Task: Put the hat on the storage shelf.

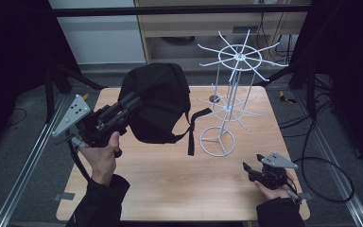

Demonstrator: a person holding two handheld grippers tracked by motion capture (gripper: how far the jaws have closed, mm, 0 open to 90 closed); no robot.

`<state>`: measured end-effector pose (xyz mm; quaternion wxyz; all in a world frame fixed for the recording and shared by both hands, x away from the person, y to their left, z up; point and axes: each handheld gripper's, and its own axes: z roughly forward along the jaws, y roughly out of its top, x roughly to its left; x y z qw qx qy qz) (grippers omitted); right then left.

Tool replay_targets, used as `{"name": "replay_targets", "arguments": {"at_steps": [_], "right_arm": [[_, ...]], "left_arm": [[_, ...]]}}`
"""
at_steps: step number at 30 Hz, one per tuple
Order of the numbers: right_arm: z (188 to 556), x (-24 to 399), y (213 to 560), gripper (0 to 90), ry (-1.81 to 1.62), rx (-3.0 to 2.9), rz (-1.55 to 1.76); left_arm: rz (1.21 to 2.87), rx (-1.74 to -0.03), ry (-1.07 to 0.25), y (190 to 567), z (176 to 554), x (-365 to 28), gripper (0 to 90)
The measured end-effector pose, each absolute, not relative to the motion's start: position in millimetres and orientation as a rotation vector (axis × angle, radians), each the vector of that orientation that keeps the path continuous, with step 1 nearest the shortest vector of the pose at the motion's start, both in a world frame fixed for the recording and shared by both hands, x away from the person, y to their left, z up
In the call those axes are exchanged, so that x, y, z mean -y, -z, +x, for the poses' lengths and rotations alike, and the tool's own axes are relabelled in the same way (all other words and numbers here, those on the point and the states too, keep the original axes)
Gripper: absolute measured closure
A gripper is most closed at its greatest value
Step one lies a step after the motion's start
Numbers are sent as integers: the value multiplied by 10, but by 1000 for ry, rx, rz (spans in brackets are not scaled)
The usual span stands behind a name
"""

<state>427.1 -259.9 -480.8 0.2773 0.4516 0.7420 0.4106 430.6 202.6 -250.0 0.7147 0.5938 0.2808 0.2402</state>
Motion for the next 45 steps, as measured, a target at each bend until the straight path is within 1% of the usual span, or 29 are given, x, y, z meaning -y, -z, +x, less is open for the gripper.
{"name": "replay_targets", "arguments": {"at_steps": [9, 18, 26, 35, 45], "right_arm": [[4275, 2600, 4811, 359, -1100, -1993, 1208], [4284, 2594, 4820, 357, -1096, -2002, 1205], [4284, 2596, 4821, 355, -1096, -2001, 1199], [4286, 2588, 4827, 352, -1084, -2008, 1195], [4282, 2578, 4827, 351, -1085, -2010, 1199]], "left_arm": [[1281, -565, -539, 2237, 4288, -1875, 739], [1303, -559, -511, 2114, 4476, -1602, 739], [1359, -594, -437, 2288, 4691, -1472, 733], [1423, -643, -409, 2550, 4824, -1457, 727], [1488, -668, -421, 2657, 4898, -1362, 714]]}}
